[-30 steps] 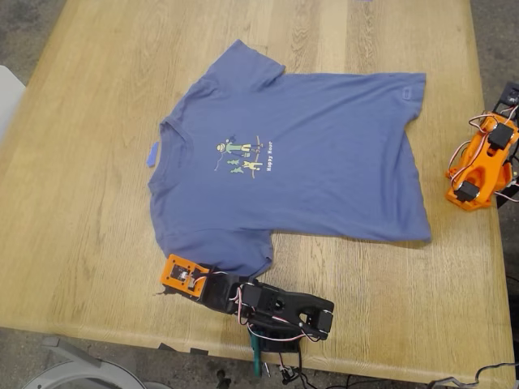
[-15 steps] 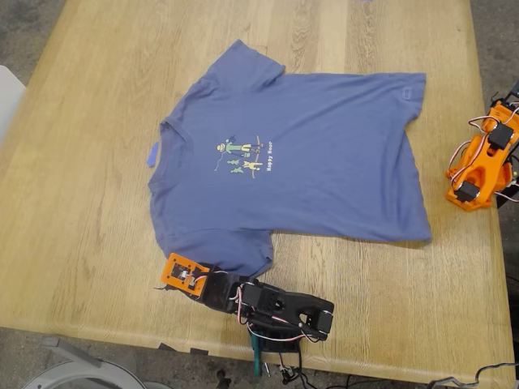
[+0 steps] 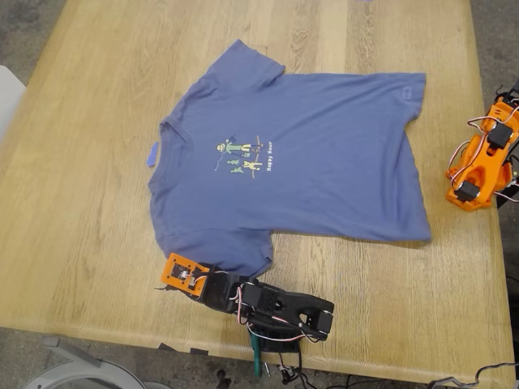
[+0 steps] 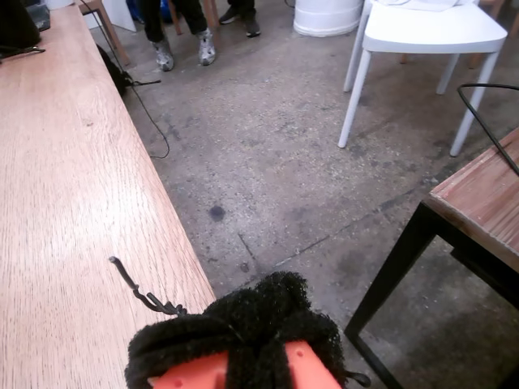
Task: Fold a T-shirt
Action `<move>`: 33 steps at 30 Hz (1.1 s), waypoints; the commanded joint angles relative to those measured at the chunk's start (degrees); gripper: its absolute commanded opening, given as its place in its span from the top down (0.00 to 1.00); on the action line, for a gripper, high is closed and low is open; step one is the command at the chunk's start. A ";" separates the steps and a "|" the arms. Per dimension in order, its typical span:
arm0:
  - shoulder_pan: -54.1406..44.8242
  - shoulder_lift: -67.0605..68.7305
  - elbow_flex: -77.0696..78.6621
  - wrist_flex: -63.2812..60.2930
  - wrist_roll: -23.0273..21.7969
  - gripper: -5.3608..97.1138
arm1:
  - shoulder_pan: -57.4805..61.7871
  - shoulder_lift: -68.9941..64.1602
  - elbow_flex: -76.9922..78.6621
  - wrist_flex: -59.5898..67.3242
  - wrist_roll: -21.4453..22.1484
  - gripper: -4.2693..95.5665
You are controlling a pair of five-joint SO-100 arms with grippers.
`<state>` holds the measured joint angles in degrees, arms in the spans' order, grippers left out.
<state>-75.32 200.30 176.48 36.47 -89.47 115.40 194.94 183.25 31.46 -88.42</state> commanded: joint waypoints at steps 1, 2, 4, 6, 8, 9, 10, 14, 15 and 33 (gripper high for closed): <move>0.09 6.50 -0.88 0.00 0.26 0.94 | -0.18 0.35 3.78 -1.41 0.44 0.96; 0.09 6.50 -0.88 -0.26 0.26 0.94 | -0.35 0.35 3.78 -1.67 0.44 0.96; 0.00 6.50 -0.88 -1.23 0.09 0.91 | -0.97 0.35 3.78 -2.29 0.44 0.91; 0.26 6.50 -0.88 -2.37 0.00 0.87 | -1.76 0.35 3.78 -2.90 0.62 0.87; 0.79 6.50 -0.88 -3.87 0.00 0.82 | -2.81 0.35 3.78 -4.04 0.79 0.80; 1.14 6.50 -0.88 -4.57 0.18 0.80 | -3.43 0.35 3.78 -4.57 1.05 0.77; 1.67 6.50 -0.88 -5.45 0.26 0.77 | -3.87 0.35 3.78 -5.27 1.32 0.74; 4.22 6.50 -0.88 -8.70 -0.26 0.60 | -5.71 0.35 3.78 -7.56 3.96 0.62; 5.19 6.50 -0.88 -9.05 -0.26 0.56 | -6.50 0.35 3.78 -8.17 4.39 0.60; 14.33 5.89 -14.77 20.30 -2.90 0.44 | -36.91 0.18 -21.53 20.04 2.99 0.57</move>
<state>-62.67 200.30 169.63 51.86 -92.46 81.65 194.94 168.05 47.20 -84.81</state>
